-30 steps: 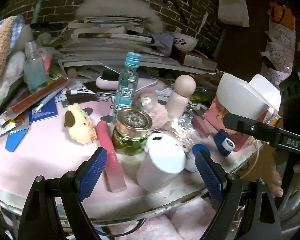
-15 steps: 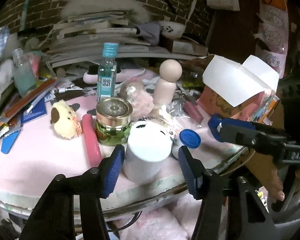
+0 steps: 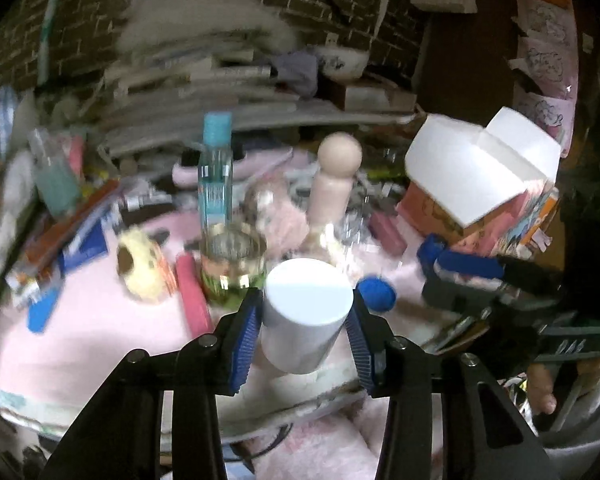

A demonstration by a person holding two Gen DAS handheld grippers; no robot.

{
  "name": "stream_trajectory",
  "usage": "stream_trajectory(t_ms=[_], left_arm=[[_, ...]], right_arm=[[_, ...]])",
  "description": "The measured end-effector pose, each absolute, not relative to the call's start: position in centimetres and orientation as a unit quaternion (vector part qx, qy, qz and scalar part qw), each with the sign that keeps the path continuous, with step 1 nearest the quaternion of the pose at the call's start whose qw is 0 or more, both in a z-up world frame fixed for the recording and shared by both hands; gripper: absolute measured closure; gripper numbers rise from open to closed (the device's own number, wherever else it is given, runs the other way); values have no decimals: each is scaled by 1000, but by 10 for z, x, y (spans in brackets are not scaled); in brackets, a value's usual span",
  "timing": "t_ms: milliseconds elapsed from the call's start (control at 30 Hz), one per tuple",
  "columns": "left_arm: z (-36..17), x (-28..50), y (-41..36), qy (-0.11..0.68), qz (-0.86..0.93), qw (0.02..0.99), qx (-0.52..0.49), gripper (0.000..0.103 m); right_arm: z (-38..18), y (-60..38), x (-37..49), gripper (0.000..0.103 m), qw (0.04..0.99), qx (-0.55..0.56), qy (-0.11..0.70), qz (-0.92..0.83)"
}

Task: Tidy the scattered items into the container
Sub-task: 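Grasp the white cylindrical cup with the left gripper and lift, then carry the white cup into the white box and open left gripper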

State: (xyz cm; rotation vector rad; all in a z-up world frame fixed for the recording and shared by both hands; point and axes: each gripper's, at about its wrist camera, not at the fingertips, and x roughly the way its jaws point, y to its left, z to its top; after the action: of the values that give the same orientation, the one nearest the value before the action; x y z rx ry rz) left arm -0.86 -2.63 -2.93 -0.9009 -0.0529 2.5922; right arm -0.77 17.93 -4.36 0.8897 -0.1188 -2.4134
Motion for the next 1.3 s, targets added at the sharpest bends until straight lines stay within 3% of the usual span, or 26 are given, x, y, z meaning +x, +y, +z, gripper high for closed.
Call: stream_trajectory(t_ms=[333,600,1000,1300], left_arm=[[61,-36,18,-12,904,329,-274,66],[102,-75,113,-1,839,436,-325,66],[61,-130,218,72,789,392,-468,66],[51,-132,240,121,790,365,-477,66]], right_arm=[[-43,193,-7,35,266,319,-67,-907],[-50,208,-4,35,252,318,-93,-909],[-57,226,0,35,251,318,-120,-906],[-61,229,6,35,255,308,-125,-908]])
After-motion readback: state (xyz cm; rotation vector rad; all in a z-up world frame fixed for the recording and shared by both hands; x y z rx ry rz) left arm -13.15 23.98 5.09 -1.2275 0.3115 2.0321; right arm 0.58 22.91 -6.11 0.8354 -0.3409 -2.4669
